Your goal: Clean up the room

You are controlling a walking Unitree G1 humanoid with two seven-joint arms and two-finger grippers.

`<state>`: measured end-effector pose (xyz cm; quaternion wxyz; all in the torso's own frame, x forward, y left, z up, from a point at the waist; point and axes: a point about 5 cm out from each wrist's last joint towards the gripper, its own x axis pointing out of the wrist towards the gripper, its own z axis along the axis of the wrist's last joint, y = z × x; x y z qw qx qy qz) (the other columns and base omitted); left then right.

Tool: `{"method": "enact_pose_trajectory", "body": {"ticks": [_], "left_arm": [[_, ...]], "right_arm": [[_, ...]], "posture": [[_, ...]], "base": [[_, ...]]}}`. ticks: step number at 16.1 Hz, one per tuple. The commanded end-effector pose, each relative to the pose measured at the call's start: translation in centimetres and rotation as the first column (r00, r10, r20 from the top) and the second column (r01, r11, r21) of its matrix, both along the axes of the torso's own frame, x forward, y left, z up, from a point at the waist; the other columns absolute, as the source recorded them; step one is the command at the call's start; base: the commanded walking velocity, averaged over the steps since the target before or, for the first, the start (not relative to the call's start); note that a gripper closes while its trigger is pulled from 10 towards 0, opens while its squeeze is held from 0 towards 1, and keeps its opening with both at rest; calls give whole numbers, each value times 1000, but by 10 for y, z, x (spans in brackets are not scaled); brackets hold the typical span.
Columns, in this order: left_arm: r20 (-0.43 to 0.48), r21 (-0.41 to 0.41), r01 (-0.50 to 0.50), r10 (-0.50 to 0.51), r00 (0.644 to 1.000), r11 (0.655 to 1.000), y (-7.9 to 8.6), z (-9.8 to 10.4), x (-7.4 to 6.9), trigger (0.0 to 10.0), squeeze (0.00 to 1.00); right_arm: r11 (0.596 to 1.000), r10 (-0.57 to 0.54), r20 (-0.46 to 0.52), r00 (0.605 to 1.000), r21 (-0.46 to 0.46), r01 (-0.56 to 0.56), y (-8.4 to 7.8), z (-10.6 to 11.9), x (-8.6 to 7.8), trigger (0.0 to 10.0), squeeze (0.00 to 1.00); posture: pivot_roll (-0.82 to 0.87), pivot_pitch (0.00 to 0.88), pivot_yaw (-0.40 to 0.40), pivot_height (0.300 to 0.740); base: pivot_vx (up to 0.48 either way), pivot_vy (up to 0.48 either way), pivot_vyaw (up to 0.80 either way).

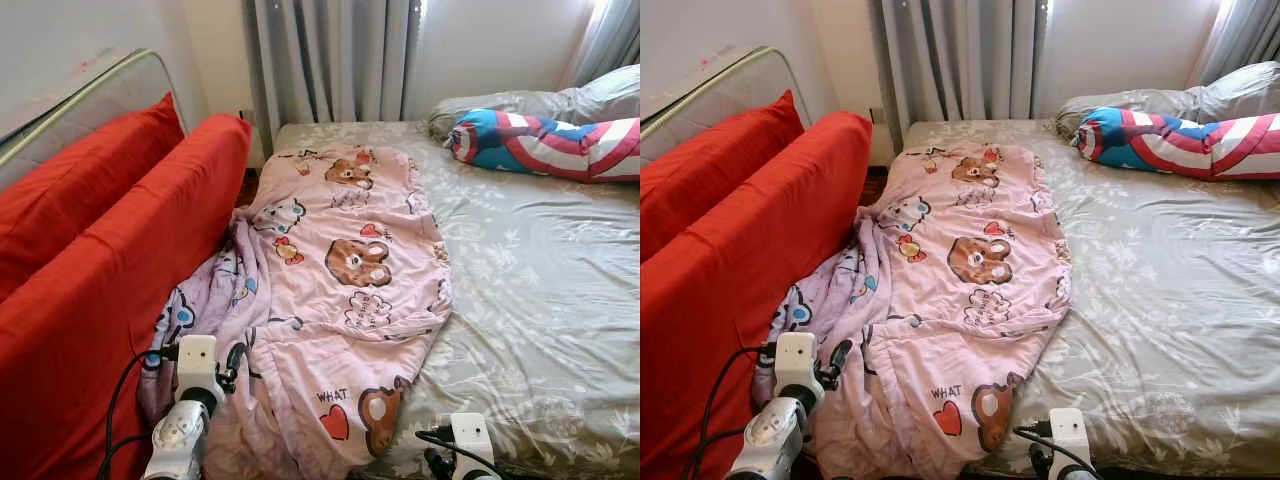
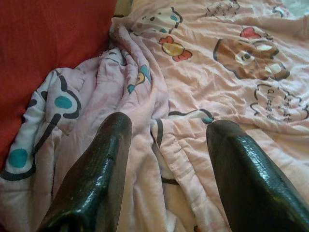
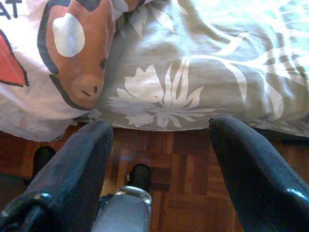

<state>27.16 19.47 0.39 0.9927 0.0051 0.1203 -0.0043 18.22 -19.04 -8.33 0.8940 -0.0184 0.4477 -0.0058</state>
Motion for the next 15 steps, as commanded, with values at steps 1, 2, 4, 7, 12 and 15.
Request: {"method": "enact_pose_trajectory", "body": {"ticks": [1,2,4,7,12,15], "left_arm": [[39,-2,-2,2,999,1000,1,9,7,10000,0],[44,-2,-3,3,999,1000,0,10,8,10000,0],[67,-4,-3,4,998,1000,-1,14,11,10000,0],[70,-7,0,0,998,1000,-1,13,10,10000,0],[67,-22,-23,25,997,999,1,12,8,10000,0],[64,-25,-22,24,998,999,1,11,7,10000,0]], "right_arm": [[1000,-9,-5,1000,7,9,1,-1,-3,10000,0],[1000,-6,-6,1000,4,6,1,-1,-3,10000,0],[1000,-4,-9,1000,2,4,0,-2,-4,10000,0],[1000,-5,-6,1000,-1,5,0,-2,-4,10000,0],[1000,-4,-5,1000,-2,4,-1,-1,-3,10000,0],[1000,-4,-3,1000,0,4,0,-1,-3,10000,0]], "posture": [[3,0,28,740],[4,0,27,740],[5,0,25,740],[3,0,24,740],[4,0,22,740],[6,0,22,740]], "base": [[0,0,0],[0,0,0],[0,0,0],[0,0,0],[0,0,0],[0,0,0]]}}
